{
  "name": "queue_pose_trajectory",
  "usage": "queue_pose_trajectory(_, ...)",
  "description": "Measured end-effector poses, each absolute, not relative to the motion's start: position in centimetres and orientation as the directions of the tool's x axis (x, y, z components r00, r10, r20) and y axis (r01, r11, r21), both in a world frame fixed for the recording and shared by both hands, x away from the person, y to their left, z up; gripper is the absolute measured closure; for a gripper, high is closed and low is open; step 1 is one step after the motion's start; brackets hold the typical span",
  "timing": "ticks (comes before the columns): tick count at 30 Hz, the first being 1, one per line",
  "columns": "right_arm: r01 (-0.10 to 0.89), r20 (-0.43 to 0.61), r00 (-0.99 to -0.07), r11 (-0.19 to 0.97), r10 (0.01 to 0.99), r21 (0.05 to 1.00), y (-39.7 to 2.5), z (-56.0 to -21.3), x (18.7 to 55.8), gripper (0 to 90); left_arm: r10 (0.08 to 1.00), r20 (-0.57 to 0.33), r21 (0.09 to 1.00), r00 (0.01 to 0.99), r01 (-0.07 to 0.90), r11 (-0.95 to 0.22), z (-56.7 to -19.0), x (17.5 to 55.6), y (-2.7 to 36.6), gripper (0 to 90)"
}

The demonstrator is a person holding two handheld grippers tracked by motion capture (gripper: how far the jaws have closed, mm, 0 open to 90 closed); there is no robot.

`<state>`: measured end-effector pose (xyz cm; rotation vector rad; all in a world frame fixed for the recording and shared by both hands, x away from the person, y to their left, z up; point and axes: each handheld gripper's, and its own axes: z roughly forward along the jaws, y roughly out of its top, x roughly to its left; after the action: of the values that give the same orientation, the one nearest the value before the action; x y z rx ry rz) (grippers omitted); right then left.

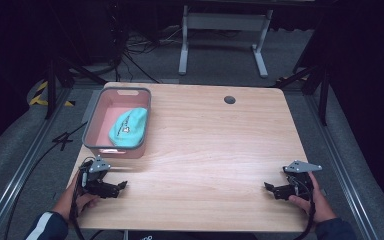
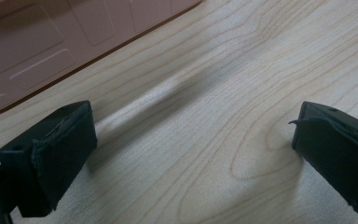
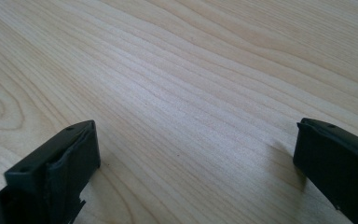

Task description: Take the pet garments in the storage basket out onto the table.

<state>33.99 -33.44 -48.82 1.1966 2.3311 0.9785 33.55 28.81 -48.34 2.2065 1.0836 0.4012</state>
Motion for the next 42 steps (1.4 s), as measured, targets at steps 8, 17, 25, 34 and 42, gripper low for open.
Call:
queue_pose_trajectory(8, 0.574, 0.009, -0.586, 0.408, 0.810, 0.710, -33.4, -48.8, 34.0, 0.7, 0.789, -0.011, 0.662, 0.614, 0.596, -0.454, -48.3, 33.5, 28.8, 0.0)
queue_pose_trajectory(17, 0.574, 0.009, -0.587, 0.408, 0.810, 0.710, -33.4, -48.8, 34.0, 0.6, 0.751, -0.004, 0.661, 0.661, 0.565, -0.494, -48.3, 33.9, 29.1, 0.2)
queue_pose_trajectory(25, 0.574, 0.010, -0.587, 0.408, 0.809, 0.710, -33.4, -48.8, 34.1, 0.6, 0.723, -0.010, 0.657, 0.691, 0.549, -0.516, -48.1, 34.0, 29.1, 3.8)
queue_pose_trajectory(34, 0.574, 0.009, -0.588, 0.409, 0.809, 0.710, -33.4, -48.8, 34.1, 0.6, 0.708, 0.012, 0.653, 0.706, 0.531, -0.540, -46.4, 33.5, 28.8, 18.0)
queue_pose_trajectory(42, 0.573, 0.009, -0.588, 0.409, 0.809, 0.710, -33.4, -48.8, 34.1, 0.7, 0.683, 0.020, 0.670, 0.730, 0.497, -0.552, -44.4, 33.1, 28.9, 19.2)
